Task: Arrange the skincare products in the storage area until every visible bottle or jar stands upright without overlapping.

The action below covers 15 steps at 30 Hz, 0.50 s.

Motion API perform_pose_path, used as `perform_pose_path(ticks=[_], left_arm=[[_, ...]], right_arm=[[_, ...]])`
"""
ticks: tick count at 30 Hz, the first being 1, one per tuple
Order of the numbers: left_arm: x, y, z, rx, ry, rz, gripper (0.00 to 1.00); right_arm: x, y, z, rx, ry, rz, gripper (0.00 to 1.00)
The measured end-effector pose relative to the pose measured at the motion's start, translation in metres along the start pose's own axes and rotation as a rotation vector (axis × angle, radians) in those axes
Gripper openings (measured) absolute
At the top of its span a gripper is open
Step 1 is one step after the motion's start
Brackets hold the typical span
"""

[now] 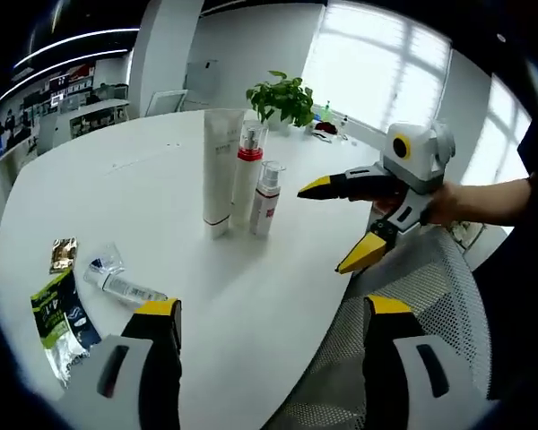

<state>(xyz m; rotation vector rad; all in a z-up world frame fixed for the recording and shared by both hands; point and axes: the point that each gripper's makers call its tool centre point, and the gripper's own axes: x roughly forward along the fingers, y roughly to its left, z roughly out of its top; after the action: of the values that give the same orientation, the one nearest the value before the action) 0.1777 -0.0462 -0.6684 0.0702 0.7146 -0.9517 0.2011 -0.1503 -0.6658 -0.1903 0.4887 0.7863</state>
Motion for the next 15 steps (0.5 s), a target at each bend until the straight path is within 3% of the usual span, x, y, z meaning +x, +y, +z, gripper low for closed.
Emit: perform_pose_path(ticks=[15], left_arm=[[-0.048, 0.012, -0.021, -0.082, -0.036, 0.067, 0.85]], right_arm=[[-0.001, 0.018, 0.015, 0.041, -0.024, 0.002, 0.84]])
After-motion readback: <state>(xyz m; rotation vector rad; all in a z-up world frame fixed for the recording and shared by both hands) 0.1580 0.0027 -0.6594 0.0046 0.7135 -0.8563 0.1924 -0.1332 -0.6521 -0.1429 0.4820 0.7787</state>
